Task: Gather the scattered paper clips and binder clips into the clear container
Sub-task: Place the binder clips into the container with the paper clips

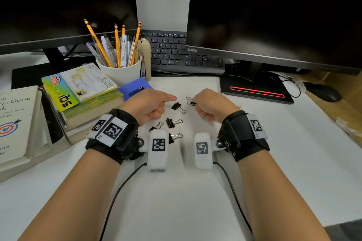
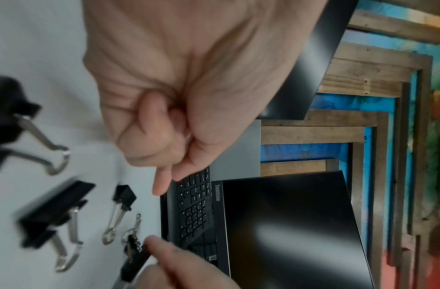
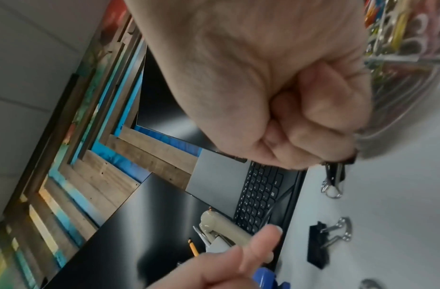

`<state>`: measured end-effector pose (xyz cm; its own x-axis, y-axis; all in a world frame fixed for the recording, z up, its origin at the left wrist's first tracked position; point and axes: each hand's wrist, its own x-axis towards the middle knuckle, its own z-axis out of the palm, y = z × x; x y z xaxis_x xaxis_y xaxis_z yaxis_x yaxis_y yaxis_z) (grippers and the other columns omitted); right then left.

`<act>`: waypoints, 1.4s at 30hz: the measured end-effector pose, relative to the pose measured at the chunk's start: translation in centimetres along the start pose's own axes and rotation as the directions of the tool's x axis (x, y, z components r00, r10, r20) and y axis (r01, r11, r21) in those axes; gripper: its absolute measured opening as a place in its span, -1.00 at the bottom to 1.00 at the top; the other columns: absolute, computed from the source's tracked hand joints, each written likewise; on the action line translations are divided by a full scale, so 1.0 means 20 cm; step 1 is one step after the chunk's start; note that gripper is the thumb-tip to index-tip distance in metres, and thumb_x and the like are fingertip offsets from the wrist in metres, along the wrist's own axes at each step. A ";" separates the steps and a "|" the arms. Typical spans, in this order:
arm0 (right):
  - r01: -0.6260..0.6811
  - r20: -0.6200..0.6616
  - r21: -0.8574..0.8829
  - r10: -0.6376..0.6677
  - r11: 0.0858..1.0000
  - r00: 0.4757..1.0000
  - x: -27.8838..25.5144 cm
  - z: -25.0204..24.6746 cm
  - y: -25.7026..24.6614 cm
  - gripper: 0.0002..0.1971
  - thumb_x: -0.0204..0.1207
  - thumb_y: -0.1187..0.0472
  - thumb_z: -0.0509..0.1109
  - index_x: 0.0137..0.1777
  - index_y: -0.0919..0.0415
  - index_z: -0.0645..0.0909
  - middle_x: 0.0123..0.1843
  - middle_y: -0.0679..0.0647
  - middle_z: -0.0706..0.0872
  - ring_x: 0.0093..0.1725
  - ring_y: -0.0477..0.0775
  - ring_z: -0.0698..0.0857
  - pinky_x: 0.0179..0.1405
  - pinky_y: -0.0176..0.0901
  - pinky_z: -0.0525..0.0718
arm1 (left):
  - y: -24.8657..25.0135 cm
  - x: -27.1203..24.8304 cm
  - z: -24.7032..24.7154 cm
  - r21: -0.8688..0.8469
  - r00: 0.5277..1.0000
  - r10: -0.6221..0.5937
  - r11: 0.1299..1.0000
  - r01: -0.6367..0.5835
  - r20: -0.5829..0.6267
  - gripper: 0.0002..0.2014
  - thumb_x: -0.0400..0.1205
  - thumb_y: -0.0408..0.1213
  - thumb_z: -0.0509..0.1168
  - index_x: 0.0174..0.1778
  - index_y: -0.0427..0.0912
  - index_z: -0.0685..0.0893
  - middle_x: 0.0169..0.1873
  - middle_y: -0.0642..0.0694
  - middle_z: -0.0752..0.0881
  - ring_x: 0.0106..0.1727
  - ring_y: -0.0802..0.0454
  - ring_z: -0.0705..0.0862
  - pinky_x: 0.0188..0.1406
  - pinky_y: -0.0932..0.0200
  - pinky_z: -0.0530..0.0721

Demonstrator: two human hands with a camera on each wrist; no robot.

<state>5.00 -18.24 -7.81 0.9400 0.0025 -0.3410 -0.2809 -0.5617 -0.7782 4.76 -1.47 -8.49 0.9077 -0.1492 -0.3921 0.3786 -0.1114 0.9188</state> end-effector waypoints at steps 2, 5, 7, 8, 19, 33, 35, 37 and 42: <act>-0.026 0.059 0.081 0.021 0.996 0.998 -0.01 -0.01 0.00 -0.73 0.63 0.37 0.07 -0.32 0.19 0.36 -0.51 0.05 0.36 -0.61 -0.05 0.25 -0.75 -0.39 0.16 | 0.01 0.00 0.02 0.042 1.000 0.011 0.999 -0.010 -0.011 -0.72 0.73 -0.40 0.05 0.21 -0.24 0.65 -0.58 0.03 0.23 -0.70 0.20 0.19 -0.81 0.40 0.14; -0.037 0.039 0.223 0.029 0.974 0.999 -0.02 -0.04 -0.01 -0.86 0.65 0.26 0.20 -0.16 0.17 0.49 -0.65 -0.05 0.34 -0.71 -0.12 0.21 -0.77 -0.37 0.13 | -0.01 0.00 0.04 0.134 1.000 -0.022 0.991 0.024 -0.016 -0.69 0.73 -0.40 0.04 0.29 -0.19 0.60 -0.55 0.01 0.23 -0.70 0.19 0.20 -0.80 0.43 0.15; -0.073 0.053 0.227 0.063 0.971 0.997 -0.03 -0.06 0.00 -0.86 0.64 0.25 0.21 -0.17 0.16 0.47 -0.71 -0.08 0.31 -0.73 -0.12 0.20 -0.77 -0.37 0.11 | -0.02 -0.01 0.05 0.187 0.999 -0.034 0.982 0.039 -0.031 -0.66 0.74 -0.39 0.04 0.37 -0.09 0.54 -0.54 0.00 0.25 -0.61 0.15 0.20 -0.81 0.43 0.17; -0.091 0.087 0.196 0.075 0.976 0.993 -0.03 -0.06 0.00 -0.88 0.64 0.28 0.20 -0.13 0.19 0.50 -0.71 -0.08 0.30 -0.73 -0.12 0.19 -0.77 -0.36 0.11 | -0.02 -0.01 0.05 0.199 0.999 -0.038 0.979 0.044 -0.029 -0.64 0.73 -0.39 0.04 0.41 -0.06 0.51 -0.53 0.00 0.26 -0.58 0.14 0.20 -0.81 0.43 0.18; 0.148 -0.084 0.889 -0.164 0.433 0.983 -0.02 -0.35 0.11 -0.84 0.65 0.17 0.22 0.00 0.21 0.60 -0.53 -0.09 0.20 -0.56 -0.13 0.15 -0.68 -0.37 0.15 | 0.09 -0.04 0.11 -0.237 0.997 0.074 0.969 -0.065 0.030 -0.76 0.75 -0.39 -0.01 0.07 -0.30 0.57 -0.54 0.03 0.25 -0.56 0.17 0.22 -0.72 0.39 0.19; 0.106 -0.106 0.990 -0.011 0.089 0.994 0.06 -0.39 0.29 -0.71 0.71 0.15 0.05 -0.05 0.28 0.54 -0.57 -0.03 0.23 -0.61 -0.08 0.20 -0.61 -0.32 0.24 | 0.15 0.19 0.62 -0.485 0.983 0.182 0.861 -0.150 0.020 -0.71 0.67 -0.48 -0.05 -0.28 -0.18 0.46 -0.48 -0.02 0.30 -0.53 0.13 0.31 -0.49 0.31 0.30; 0.109 -0.108 0.988 -0.023 0.111 0.994 0.06 -0.38 0.29 -0.72 0.71 0.15 0.05 -0.03 0.28 0.54 -0.54 -0.03 0.22 -0.57 -0.08 0.19 -0.58 -0.31 0.24 | 0.14 0.20 0.65 -0.474 0.984 0.177 0.865 -0.164 -0.018 -0.70 0.67 -0.49 -0.07 -0.30 -0.18 0.45 -0.50 -0.03 0.31 -0.51 0.11 0.31 -0.50 0.30 0.33; 0.111 -0.108 0.984 -0.029 0.142 0.994 0.06 -0.38 0.30 -0.72 0.71 0.14 0.06 -0.02 0.28 0.55 -0.50 -0.03 0.22 -0.53 -0.08 0.19 -0.58 -0.31 0.26 | 0.15 0.21 0.66 -0.461 0.981 0.184 0.866 -0.193 -0.066 -0.68 0.67 -0.52 -0.07 -0.34 -0.19 0.45 -0.56 -0.01 0.35 -0.50 0.09 0.31 -0.51 0.31 0.35; 0.136 -0.135 0.959 -0.022 0.249 0.991 0.06 -0.37 0.30 -0.72 0.70 0.13 0.06 0.00 0.26 0.55 -0.47 -0.03 0.23 -0.50 -0.08 0.20 -0.51 -0.27 0.27 | 0.15 0.21 0.69 -0.414 0.968 0.246 0.878 -0.241 -0.043 -0.65 0.66 -0.58 -0.05 -0.37 -0.21 0.45 -0.54 -0.04 0.42 -0.51 0.13 0.38 -0.45 0.35 0.39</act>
<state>5.87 -27.71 -8.95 0.9634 -0.0966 -0.2499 -0.1278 0.6542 -0.7454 7.19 -15.93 -7.90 0.9798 -0.1300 -0.1523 0.1886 0.3446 0.9196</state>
